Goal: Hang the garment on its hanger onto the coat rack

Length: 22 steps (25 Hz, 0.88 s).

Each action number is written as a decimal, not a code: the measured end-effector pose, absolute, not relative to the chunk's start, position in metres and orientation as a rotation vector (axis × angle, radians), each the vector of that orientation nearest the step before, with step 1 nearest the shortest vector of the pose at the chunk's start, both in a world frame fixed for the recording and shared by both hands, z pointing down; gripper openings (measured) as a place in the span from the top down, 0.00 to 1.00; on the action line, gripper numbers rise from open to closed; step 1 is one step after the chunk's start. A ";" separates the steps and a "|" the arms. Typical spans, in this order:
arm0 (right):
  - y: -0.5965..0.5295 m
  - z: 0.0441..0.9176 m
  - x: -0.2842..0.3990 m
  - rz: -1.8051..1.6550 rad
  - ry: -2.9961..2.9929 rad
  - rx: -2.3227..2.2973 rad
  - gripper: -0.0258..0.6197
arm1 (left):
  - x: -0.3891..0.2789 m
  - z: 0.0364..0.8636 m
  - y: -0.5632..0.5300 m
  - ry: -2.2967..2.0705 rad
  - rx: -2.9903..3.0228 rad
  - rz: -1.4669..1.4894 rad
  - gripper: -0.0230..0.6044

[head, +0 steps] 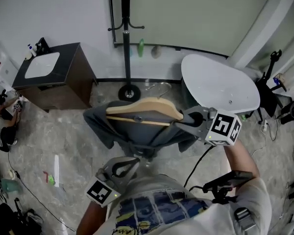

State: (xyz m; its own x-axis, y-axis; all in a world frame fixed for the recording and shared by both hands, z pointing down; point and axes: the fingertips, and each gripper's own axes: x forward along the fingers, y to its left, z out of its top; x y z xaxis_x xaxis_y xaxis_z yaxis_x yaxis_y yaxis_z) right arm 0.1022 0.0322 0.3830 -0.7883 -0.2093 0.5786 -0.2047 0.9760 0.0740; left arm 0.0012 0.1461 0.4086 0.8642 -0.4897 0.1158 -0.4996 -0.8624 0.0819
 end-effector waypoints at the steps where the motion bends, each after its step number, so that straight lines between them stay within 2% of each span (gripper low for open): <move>1: 0.019 0.378 0.097 -0.013 -2.498 0.299 0.94 | -0.006 0.406 0.136 -0.765 2.935 0.139 0.96; 11: -0.126 0.338 0.059 -0.016 -2.493 0.378 0.94 | -0.061 0.393 0.057 -0.715 3.015 0.198 0.96; 22: -0.312 0.280 0.042 -0.059 -2.533 0.286 0.94 | -0.051 0.390 -0.056 -0.857 2.972 0.205 0.96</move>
State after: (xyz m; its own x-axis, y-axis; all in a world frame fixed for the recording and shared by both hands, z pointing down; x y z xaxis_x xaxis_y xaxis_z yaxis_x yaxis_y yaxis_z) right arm 0.0420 -0.3122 0.2804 -0.8069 -0.2164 0.5497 -0.1908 0.9761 0.1043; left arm -0.0509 -0.0560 0.3901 0.8383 -0.5274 0.1384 -0.5329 -0.8462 0.0033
